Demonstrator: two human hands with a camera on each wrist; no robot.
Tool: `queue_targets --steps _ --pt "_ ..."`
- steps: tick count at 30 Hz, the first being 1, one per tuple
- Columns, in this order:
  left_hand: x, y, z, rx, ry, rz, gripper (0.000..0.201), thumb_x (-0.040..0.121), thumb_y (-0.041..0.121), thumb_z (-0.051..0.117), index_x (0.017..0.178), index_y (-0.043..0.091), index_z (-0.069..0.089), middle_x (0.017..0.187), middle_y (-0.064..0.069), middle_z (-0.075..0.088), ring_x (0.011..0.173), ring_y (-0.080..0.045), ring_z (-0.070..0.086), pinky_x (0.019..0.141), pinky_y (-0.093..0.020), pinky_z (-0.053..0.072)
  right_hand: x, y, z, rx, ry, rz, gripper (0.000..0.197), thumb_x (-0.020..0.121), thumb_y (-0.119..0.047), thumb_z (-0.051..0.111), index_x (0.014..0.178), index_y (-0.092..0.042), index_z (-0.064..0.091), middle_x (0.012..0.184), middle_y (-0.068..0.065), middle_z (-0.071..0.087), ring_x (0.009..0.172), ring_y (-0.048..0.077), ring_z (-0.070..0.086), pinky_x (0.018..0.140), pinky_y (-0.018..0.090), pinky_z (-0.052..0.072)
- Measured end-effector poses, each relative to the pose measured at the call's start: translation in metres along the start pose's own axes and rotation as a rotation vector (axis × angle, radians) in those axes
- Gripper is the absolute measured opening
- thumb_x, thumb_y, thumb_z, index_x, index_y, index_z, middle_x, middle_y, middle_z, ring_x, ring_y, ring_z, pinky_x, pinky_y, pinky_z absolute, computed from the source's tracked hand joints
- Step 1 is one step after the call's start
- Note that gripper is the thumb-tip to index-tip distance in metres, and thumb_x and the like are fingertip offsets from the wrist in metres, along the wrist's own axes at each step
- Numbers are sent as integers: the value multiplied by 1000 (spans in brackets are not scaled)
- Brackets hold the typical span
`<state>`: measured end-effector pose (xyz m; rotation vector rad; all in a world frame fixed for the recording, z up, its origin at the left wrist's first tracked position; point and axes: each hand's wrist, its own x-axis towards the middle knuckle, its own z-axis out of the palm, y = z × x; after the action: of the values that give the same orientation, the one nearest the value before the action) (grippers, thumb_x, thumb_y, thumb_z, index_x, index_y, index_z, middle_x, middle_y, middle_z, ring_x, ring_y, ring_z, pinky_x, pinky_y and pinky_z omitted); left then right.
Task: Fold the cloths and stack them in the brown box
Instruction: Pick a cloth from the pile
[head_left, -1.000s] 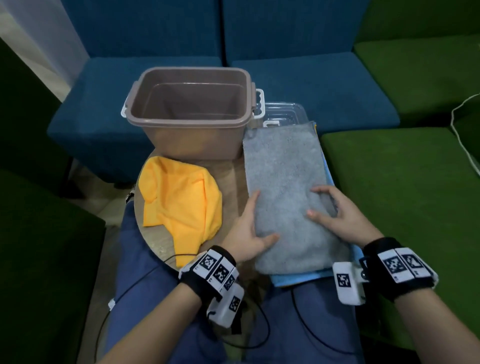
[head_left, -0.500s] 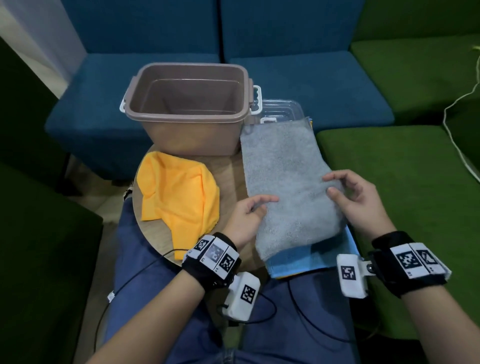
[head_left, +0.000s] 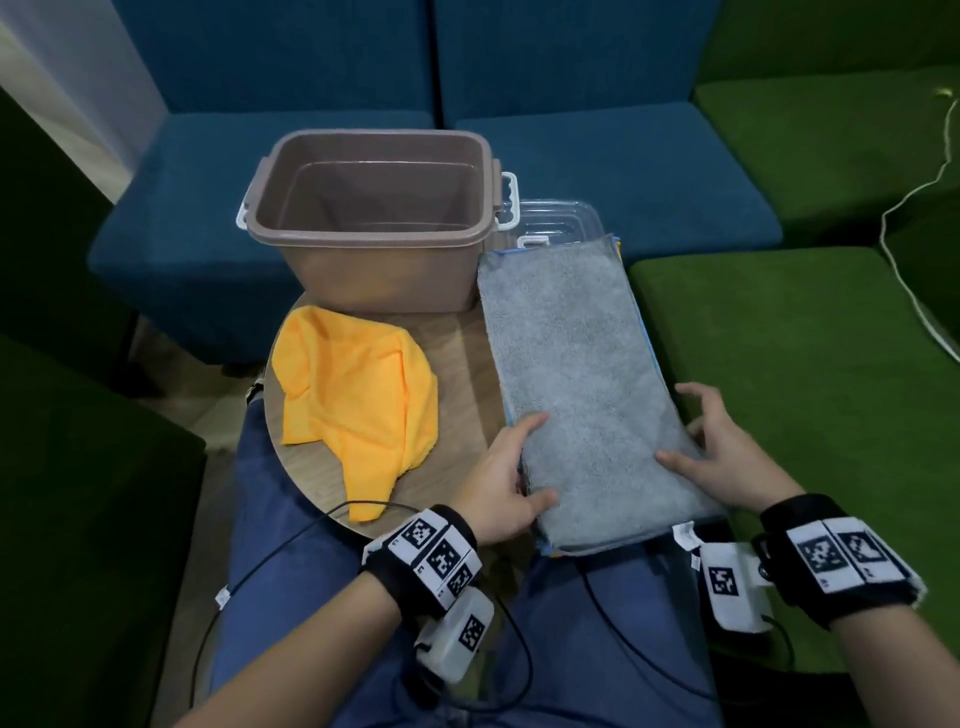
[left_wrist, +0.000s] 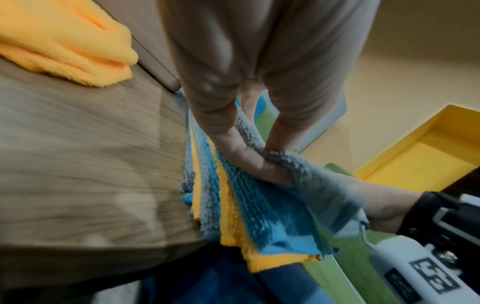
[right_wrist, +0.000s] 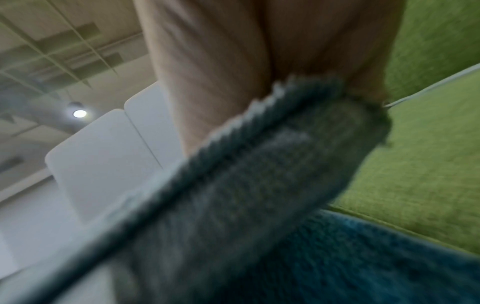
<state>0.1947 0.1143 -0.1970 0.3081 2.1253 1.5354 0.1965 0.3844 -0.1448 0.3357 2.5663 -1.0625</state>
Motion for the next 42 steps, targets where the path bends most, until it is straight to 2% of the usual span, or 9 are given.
queue_targets --steps 4,6,10,14,24,30,37,40,42 --pt "0 14 -11 236 10 21 87 75 18 78 147 24 29 132 1 34 125 -13 39 103 -17 31 -1 -13 0 -224 -35 -42 83 82 -13 74 144 -25 21 113 7 53 99 25 59 85 35 43" --pt "5 25 -21 267 60 -1 86 70 25 77 144 23 33 125 2 31 118 -18 44 100 -23 39 3 -25 -2 -348 44 -98 86 82 -21 74 148 -27 19 141 8 39 123 29 49 102 44 40" --pt "39 41 -34 354 318 38 78 76 30 71 143 15 35 136 -6 29 128 -27 41 111 -35 35 11 -48 26 -552 -52 -391 87 88 -65 48 155 -36 0 162 -13 -7 150 15 -4 118 45 2" --pt "75 42 -29 749 101 4 89 87 56 57 153 12 15 162 -3 -12 146 -24 13 113 -47 27 12 -35 64 -727 -225 -467 79 87 -75 14 152 -40 -13 151 -25 -33 143 11 -31 117 45 -18" --pt "90 19 -41 730 -77 -6 100 88 63 49 153 14 -10 156 6 -30 149 -18 -8 119 -55 9 14 24 18 -569 -57 -59 72 76 -77 -10 144 -54 -18 156 -21 -22 144 15 -23 115 52 -13" --pt "94 48 -57 834 120 -38 91 88 56 55 154 13 9 158 -1 -27 148 -26 -13 115 -60 6 40 -44 3 -543 28 -234 77 93 -62 28 155 -31 -6 155 -15 -27 146 14 -21 117 50 -7" --pt "136 65 -52 736 121 -88 92 91 38 62 153 4 2 156 -16 -27 146 -34 -20 120 -50 1 118 -88 26 -553 -167 -265 73 96 -57 40 153 -42 -4 161 -12 -18 150 22 -13 116 60 -2" --pt "148 62 -59 668 172 -60 96 84 37 71 152 3 13 155 -17 -28 145 -34 -21 121 -42 0 142 -85 16 -404 -14 -162 70 96 -53 47 153 -44 8 162 -10 -16 150 22 -11 113 63 0" --pt "150 63 -65 578 289 27 76 84 30 72 145 4 33 158 -13 -21 148 -29 -9 121 -31 3 152 -83 4 -223 181 -82 69 93 -45 58 152 -38 23 164 0 2 149 28 10 112 62 13"
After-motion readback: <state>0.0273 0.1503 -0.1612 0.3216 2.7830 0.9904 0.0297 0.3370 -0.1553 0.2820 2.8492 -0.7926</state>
